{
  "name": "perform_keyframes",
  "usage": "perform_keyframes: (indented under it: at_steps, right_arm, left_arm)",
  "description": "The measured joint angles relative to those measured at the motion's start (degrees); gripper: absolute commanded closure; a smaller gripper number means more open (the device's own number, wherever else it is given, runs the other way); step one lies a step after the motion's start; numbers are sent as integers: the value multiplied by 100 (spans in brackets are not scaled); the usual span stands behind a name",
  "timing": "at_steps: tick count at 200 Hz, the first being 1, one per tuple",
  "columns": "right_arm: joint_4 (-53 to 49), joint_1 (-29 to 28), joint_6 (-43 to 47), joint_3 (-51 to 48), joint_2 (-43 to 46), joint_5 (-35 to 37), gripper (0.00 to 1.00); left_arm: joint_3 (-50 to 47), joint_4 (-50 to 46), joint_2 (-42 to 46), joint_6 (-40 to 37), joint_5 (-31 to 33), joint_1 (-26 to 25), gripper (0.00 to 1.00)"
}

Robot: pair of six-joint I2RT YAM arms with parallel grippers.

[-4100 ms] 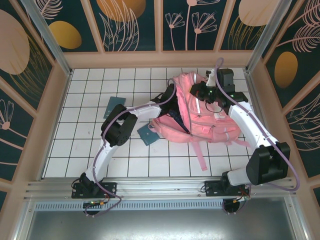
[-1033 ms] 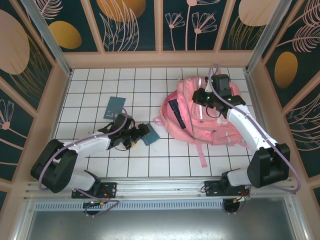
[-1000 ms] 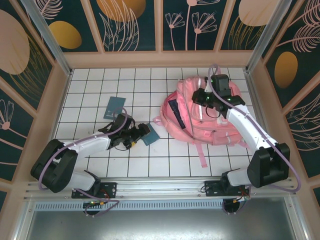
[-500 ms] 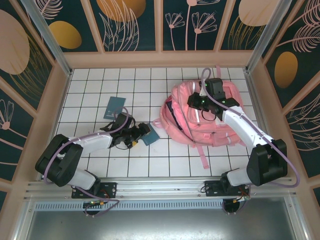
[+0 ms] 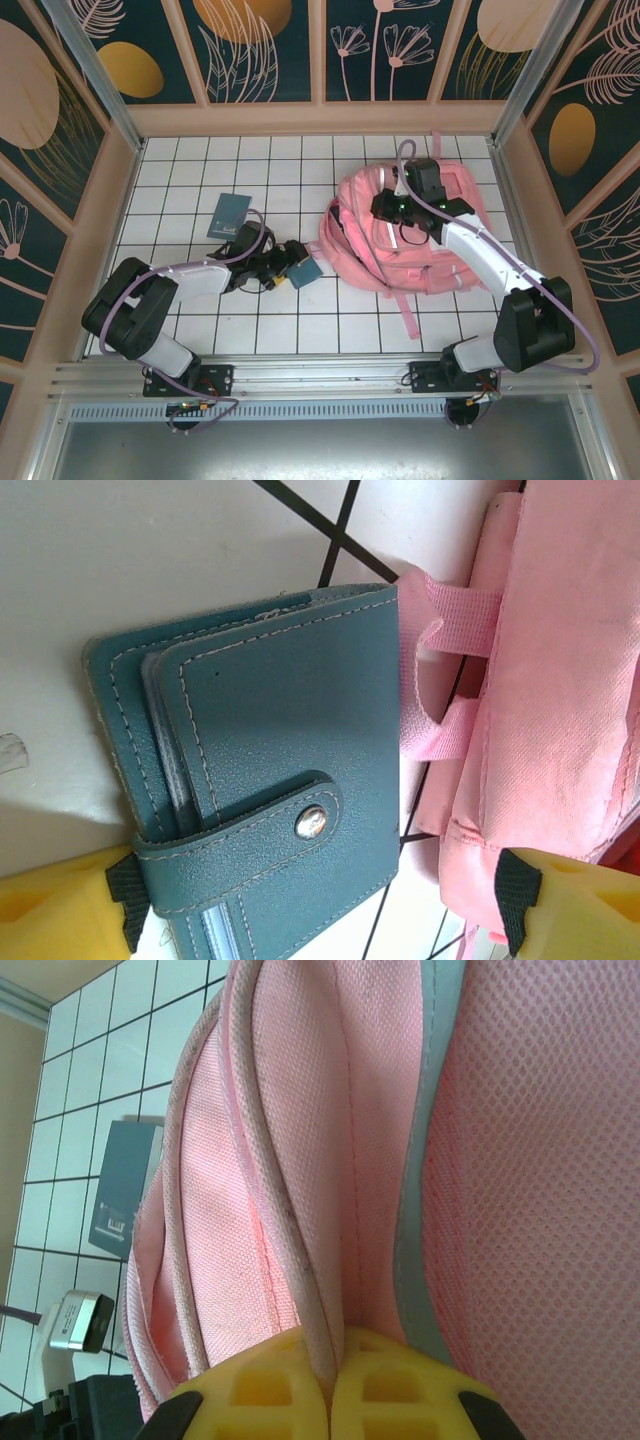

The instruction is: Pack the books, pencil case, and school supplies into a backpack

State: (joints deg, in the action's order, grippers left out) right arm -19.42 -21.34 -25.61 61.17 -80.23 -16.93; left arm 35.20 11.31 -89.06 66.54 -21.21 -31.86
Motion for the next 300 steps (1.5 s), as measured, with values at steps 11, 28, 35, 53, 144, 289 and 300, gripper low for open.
perform_keyframes:
  at_steps: [11,28,35,53,144,289,300]
  right_arm:
    - [2,-26,-4,-15,0,0,100]
    - [0,-61,-20,-20,-9,0,100]
    - [0,-72,-20,-22,-11,0,100]
    - [15,-90,-20,-55,-11,0,100]
    - [81,-116,-39,-114,-11,0,100]
    - [81,-118,-39,-114,-42,0,100]
    - [83,-118,-39,-111,-48,-2,100]
  left_arm:
    - [0,11,-7,22,-4,0,11]
    - [-2,68,-13,68,-26,7,12]
    - [-2,197,-46,85,-52,-2,12]
    - [0,387,-63,105,-87,-13,12]
    - [81,1058,-63,240,-122,-13,24]
    - [-42,1978,-673,590,-365,-37,73]
    - [-42,2022,-761,616,-389,-52,75]
